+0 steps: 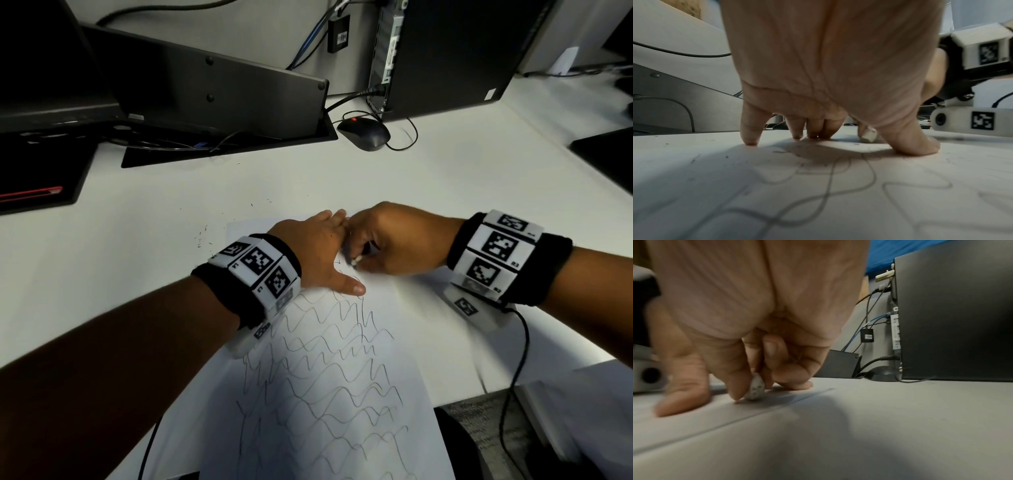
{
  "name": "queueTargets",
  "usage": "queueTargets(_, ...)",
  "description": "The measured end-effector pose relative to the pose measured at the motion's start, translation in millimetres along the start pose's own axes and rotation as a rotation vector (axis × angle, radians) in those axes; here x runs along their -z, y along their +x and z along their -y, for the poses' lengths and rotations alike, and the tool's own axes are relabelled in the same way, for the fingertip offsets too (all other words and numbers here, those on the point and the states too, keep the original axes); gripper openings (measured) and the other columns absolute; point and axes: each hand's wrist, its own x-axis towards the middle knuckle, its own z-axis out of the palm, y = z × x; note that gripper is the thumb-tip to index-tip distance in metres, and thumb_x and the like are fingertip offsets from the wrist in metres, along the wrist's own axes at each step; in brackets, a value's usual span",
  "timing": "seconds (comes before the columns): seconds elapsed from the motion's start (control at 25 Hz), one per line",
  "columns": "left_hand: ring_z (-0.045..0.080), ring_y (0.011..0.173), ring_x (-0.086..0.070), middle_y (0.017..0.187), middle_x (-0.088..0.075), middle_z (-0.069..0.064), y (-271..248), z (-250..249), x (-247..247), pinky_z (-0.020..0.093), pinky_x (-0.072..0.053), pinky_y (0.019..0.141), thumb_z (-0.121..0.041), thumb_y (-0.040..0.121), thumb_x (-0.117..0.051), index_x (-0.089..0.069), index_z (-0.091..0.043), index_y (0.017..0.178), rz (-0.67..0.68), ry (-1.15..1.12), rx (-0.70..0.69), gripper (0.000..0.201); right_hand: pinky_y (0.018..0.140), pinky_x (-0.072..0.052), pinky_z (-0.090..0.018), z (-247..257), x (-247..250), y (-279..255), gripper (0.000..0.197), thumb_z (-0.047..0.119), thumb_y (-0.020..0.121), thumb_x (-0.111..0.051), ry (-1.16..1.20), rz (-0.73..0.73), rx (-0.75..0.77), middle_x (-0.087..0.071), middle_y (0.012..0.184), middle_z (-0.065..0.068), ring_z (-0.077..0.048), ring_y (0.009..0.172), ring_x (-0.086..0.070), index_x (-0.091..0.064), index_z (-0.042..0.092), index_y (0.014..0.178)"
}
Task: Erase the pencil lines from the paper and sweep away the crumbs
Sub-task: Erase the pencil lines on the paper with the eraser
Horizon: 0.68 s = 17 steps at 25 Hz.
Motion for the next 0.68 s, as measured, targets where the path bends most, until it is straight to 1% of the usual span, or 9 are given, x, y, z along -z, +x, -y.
queueTargets(0.08, 0.012, 0.152, -0.007, 0.165, -0.010, -0.009, -1, 0, 1, 0.043, -0.033, 0.113, -0.079, 0.074, -0.059, -0.020, -0.033, 0.154, 0.013, -0.005, 0.013, 0.100, 0.069, -0.045, -0.018, 2, 2, 0, 0.008, 0.019, 0.081, -0.070, 0.015, 0.050, -0.008, -0.069, 0.087, 0.012, -0.002, 0.075, -0.059, -0.075, 0.023, 0.086)
queueTargets(0.2, 0.012, 0.152, -0.008, 0.164, -0.014, -0.011, 0, -1, 0, 0.044, -0.036, 0.111, -0.080, 0.074, -0.058, -0.024, -0.034, 0.152, -0.004, -0.003, -0.010, 0.097, 0.069, -0.041, -0.021, -3, 5, 1, 0.012, 0.023, 0.082, -0.068, -0.078, -0.030, -0.074, -0.064, 0.087, 0.016, -0.004, 0.078, -0.057, -0.075, 0.027, 0.092)
queueTargets(0.28, 0.011, 0.152, -0.005, 0.166, -0.007, -0.010, -1, 1, -1, 0.045, -0.034, 0.114, -0.080, 0.074, -0.057, -0.020, -0.033, 0.154, 0.005, -0.006, 0.000, 0.100, 0.067, -0.040, -0.016, -3, 7, 1, 0.011, 0.021, 0.083, -0.067, -0.048, 0.026, -0.060, -0.067, 0.087, 0.016, 0.001, 0.072, -0.056, -0.075, 0.026, 0.090)
queueTargets(0.36, 0.011, 0.153, -0.001, 0.167, 0.000, -0.008, -3, -1, 1, 0.045, -0.030, 0.116, -0.080, 0.076, -0.056, -0.013, -0.029, 0.157, 0.027, 0.015, 0.014, 0.105, 0.064, -0.038, -0.010, -5, 11, 1, 0.011, 0.021, 0.084, -0.066, -0.012, 0.077, -0.094, -0.067, 0.085, 0.015, 0.004, 0.071, -0.056, -0.074, 0.027, 0.088)
queueTargets(0.44, 0.012, 0.153, 0.000, 0.167, 0.002, -0.006, -5, -4, 4, 0.045, -0.030, 0.116, -0.080, 0.077, -0.053, -0.007, -0.025, 0.158, 0.036, 0.040, 0.012, 0.109, 0.068, -0.039, -0.017, -14, 15, 3, 0.009, 0.020, 0.085, -0.064, -0.006, -0.017, -0.186, -0.066, 0.084, 0.011, -0.002, 0.073, -0.056, -0.072, 0.023, 0.090)
queueTargets(0.52, 0.013, 0.153, -0.001, 0.167, 0.002, -0.003, -9, -6, 6, 0.045, -0.032, 0.115, -0.081, 0.079, -0.050, -0.006, -0.019, 0.158, 0.069, 0.069, 0.038, 0.110, 0.069, -0.039, -0.025, -19, 12, 7, 0.005, 0.021, 0.087, -0.061, -0.008, -0.062, -0.276, -0.061, 0.082, 0.006, -0.015, 0.076, -0.054, -0.063, 0.016, 0.089)
queueTargets(0.6, 0.017, 0.151, -0.013, 0.165, -0.010, 0.004, -13, -12, 10, 0.044, -0.040, 0.106, -0.080, 0.081, -0.046, -0.015, -0.012, 0.156, 0.081, 0.139, 0.079, 0.106, 0.067, -0.036, -0.027, -19, 4, 9, 0.008, 0.021, 0.089, -0.058, -0.015, -0.024, -0.310, -0.054, 0.077, 0.007, -0.019, 0.076, -0.050, -0.052, 0.017, 0.085)
queueTargets(0.64, 0.020, 0.147, -0.024, 0.161, -0.020, 0.008, -16, -19, 10, 0.041, -0.044, 0.096, -0.079, 0.084, -0.043, -0.023, -0.009, 0.152, 0.057, 0.200, 0.094, 0.099, 0.067, -0.036, -0.028, -20, 1, 9, 0.011, 0.021, 0.090, -0.056, -0.009, -0.009, -0.313, -0.052, 0.076, 0.007, -0.020, 0.076, -0.049, -0.048, 0.017, 0.083)
queueTargets(0.68, 0.023, 0.142, -0.032, 0.156, -0.028, 0.011, -20, -28, 9, 0.040, -0.044, 0.090, -0.075, 0.088, -0.041, -0.030, -0.007, 0.148, 0.015, 0.267, 0.097, 0.092, 0.066, -0.036, -0.029, -20, -1, 9, 0.012, 0.020, 0.090, -0.055, 0.001, -0.005, -0.310, -0.051, 0.076, 0.007, -0.020, 0.075, -0.049, -0.045, 0.018, 0.083)
